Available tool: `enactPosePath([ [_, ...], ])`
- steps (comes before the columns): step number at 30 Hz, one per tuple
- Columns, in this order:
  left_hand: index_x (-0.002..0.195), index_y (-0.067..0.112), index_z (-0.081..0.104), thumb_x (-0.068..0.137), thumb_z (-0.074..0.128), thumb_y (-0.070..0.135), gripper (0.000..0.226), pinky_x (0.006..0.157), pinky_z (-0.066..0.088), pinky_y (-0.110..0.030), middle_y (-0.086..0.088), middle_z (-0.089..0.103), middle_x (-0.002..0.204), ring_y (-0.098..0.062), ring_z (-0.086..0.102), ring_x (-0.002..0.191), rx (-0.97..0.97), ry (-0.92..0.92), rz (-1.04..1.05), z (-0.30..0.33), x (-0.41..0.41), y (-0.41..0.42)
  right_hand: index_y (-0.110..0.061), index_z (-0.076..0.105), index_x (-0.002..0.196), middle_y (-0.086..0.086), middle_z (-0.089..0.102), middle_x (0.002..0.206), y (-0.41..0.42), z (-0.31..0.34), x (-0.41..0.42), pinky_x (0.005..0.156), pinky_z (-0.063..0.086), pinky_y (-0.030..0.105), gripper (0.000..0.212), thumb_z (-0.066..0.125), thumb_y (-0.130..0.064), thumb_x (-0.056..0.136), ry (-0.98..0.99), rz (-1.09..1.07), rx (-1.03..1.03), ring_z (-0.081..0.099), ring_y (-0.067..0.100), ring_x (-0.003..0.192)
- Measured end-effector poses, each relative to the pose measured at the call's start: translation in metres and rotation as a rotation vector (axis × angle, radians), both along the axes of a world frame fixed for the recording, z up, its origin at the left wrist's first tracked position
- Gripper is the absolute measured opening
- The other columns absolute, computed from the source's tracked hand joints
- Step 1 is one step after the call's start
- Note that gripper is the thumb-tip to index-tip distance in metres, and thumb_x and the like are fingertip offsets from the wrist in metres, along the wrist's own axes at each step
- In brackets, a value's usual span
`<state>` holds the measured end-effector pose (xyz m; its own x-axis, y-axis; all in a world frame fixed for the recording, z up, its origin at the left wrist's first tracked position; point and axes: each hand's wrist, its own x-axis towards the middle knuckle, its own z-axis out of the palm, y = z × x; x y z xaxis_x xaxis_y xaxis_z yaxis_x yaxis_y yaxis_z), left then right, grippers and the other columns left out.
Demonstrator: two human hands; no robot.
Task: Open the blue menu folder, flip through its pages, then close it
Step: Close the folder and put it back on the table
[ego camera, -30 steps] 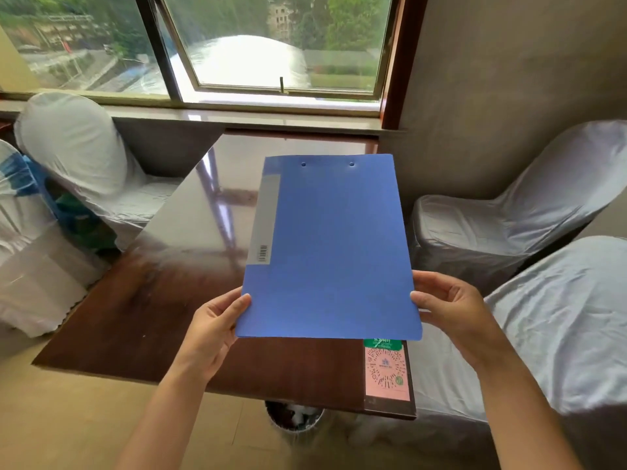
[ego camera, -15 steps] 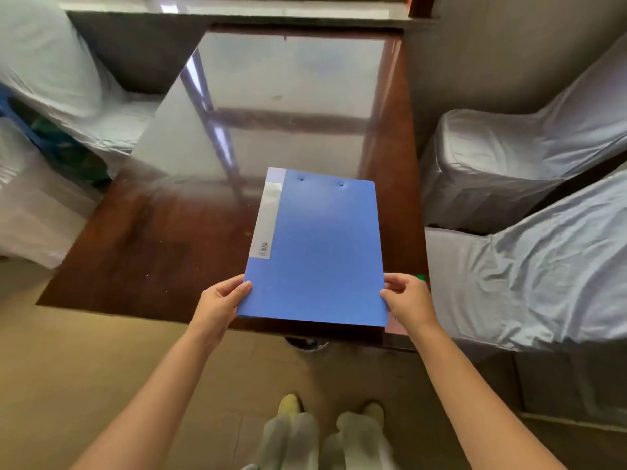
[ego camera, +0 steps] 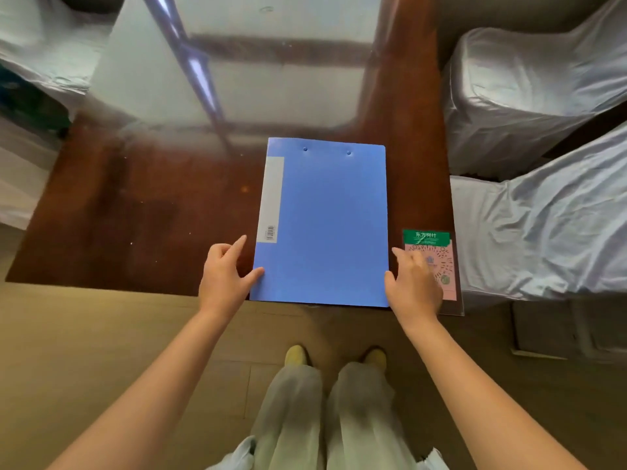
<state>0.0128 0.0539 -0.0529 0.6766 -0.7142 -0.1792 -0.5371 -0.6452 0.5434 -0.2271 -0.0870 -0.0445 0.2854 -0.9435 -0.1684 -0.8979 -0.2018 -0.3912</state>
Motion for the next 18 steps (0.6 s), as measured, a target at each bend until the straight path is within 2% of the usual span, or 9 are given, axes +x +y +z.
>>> enactPosePath([
  [1,0.133,0.016,0.047,0.074,0.076,0.024,0.066,0.071,0.048,-0.034,-0.010,0.051,0.112,-0.023,0.052,0.097,-0.032,-0.070,-0.051,0.002,-0.002,0.001,-0.012,0.051,0.125,0.012,0.058,0.119,0.003,0.000,-0.002,0.069,0.051,0.035,0.046,0.066,-0.016,0.082,0.033,0.090,-0.067,0.054,0.029,0.105],
  [3,0.133,0.014,0.048,0.069,0.080,0.027,0.073,0.082,0.050,-0.041,-0.015,0.051,0.125,-0.030,0.049,0.114,-0.068,-0.165,-0.291,0.006,-0.009,0.004,-0.013,0.048,0.128,0.012,0.053,0.133,0.008,-0.001,-0.004,0.091,0.047,0.043,0.056,0.070,-0.028,0.079,0.080,0.356,-0.118,0.047,0.031,0.122],
  [5,0.131,0.016,0.051,0.065,0.082,0.032,0.075,0.091,0.049,-0.047,-0.019,0.050,0.135,-0.036,0.044,0.125,0.011,-0.213,-0.553,0.006,-0.016,0.007,-0.017,0.042,0.134,0.009,0.040,0.146,0.011,-0.006,-0.006,0.111,0.023,0.047,0.064,0.065,-0.042,0.080,0.180,0.581,-0.082,0.032,0.028,0.136],
  [6,0.130,0.017,0.053,0.064,0.083,0.034,0.074,0.092,0.049,-0.049,-0.018,0.048,0.138,-0.037,0.042,0.129,0.076,-0.221,-0.637,0.005,-0.019,0.008,-0.019,0.036,0.137,0.006,0.034,0.150,0.011,-0.009,-0.008,0.114,0.013,0.046,0.069,0.061,-0.048,0.080,0.223,0.641,-0.049,0.025,0.026,0.139],
  [8,0.127,0.019,0.056,0.063,0.084,0.032,0.072,0.089,0.051,-0.050,-0.017,0.047,0.141,-0.037,0.039,0.132,0.152,-0.231,-0.696,0.003,-0.024,0.010,-0.021,0.027,0.141,0.004,0.026,0.153,0.012,-0.013,-0.013,0.115,0.006,0.045,0.075,0.057,-0.054,0.081,0.260,0.682,-0.012,0.018,0.023,0.142],
  [10,0.122,0.018,0.061,0.058,0.087,0.027,0.070,0.081,0.055,-0.049,-0.017,0.053,0.136,-0.039,0.045,0.128,0.167,-0.263,-0.714,0.005,-0.025,0.010,-0.022,0.025,0.142,0.003,0.025,0.154,0.012,-0.014,-0.017,0.115,0.007,0.045,0.074,0.056,-0.052,0.082,0.274,0.694,-0.017,0.017,0.023,0.142],
  [13,0.115,0.019,0.066,0.054,0.090,0.023,0.066,0.070,0.058,-0.047,-0.018,0.060,0.128,-0.039,0.054,0.119,0.151,-0.314,-0.743,0.005,-0.027,0.008,-0.022,0.030,0.140,0.004,0.030,0.152,0.010,-0.014,-0.021,0.114,0.015,0.047,0.068,0.058,-0.046,0.084,0.282,0.689,-0.026,0.022,0.024,0.141],
  [18,0.113,0.020,0.067,0.055,0.089,0.023,0.062,0.070,0.059,-0.046,-0.017,0.062,0.125,-0.038,0.056,0.116,0.147,-0.334,-0.757,0.004,-0.029,0.006,-0.019,0.045,0.132,0.007,0.046,0.143,0.010,-0.012,-0.025,0.108,0.029,0.051,0.066,0.070,-0.042,0.076,0.287,0.682,-0.067,0.038,0.027,0.134],
])
